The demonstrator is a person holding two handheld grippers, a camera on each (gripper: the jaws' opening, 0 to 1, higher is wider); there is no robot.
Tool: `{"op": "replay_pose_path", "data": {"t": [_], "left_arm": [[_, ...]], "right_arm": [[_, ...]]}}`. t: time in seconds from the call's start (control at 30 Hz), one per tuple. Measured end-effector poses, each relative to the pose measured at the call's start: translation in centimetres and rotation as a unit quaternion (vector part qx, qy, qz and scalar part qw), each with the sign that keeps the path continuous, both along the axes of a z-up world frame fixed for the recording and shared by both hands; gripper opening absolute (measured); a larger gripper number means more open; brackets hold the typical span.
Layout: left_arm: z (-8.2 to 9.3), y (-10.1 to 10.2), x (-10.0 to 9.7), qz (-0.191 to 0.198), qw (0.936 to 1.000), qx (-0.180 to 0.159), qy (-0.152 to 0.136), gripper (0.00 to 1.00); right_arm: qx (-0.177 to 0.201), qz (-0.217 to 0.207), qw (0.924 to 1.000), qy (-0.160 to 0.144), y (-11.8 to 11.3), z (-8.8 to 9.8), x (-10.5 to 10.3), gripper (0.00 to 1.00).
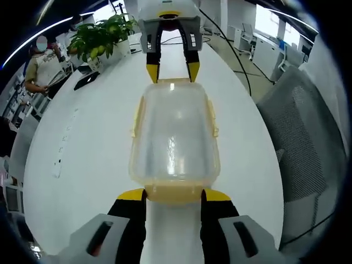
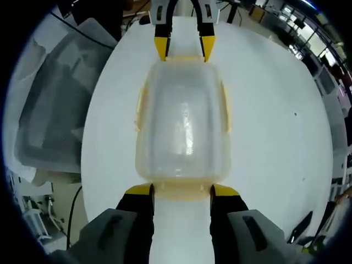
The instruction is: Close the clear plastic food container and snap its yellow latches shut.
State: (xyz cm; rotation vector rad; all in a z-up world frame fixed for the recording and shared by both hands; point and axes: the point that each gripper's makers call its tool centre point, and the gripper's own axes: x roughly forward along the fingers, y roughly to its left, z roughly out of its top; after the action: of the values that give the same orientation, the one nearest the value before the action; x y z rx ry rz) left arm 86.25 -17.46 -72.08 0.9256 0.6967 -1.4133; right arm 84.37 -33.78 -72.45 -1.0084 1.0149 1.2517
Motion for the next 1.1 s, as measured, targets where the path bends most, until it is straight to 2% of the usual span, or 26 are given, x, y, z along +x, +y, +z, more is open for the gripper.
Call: {"op": "replay_pose_path", "data": {"t": [0.5,0.6,0.67,0.73,0.8,0.9,1.1], "left_arm": [[-0.2,-0.1,-0.2,0.004,0.9999,-0.006,0.009,0.33],[-0.3,-0.1,-0.1,0.000,1.0000,-0.003,0.007,0.33],[-0.5,-0.1,-0.1,-0.004,1.0000,0.003,0.002,0.33],[-0.6,0.0,-0.2,-0.005,1.0000,0.005,0.004,0.37],[-0.7,0.1,-0.2,-0.003,1.0000,0.007,0.006,0.43],[-0.8,0.3,-0.3,-0.002,0.9999,0.009,0.007,0.41],[-0.6,0.4,-0.3,0.000,0.9999,0.010,0.006,0.41]], "right_arm": [[-0.007,0.001,1.0000,0.003,-0.1,-0.3,-0.1,0.36],[-0.007,0.001,0.9999,0.007,-0.1,-0.4,-0.3,0.37],[-0.012,-0.001,0.9996,0.024,-0.2,-0.5,-0.8,0.37],[-0.017,0.006,0.9996,0.023,-0.4,-0.6,-1.0,0.40],[-0.015,-0.006,0.9995,0.027,-0.5,-0.6,-0.9,0.46],[-0.018,-0.009,0.9995,0.023,-1.0,-0.6,-0.7,0.41],[-0.011,-0.027,0.9994,0.019,-1.4,-0.2,-0.6,0.40]]}}
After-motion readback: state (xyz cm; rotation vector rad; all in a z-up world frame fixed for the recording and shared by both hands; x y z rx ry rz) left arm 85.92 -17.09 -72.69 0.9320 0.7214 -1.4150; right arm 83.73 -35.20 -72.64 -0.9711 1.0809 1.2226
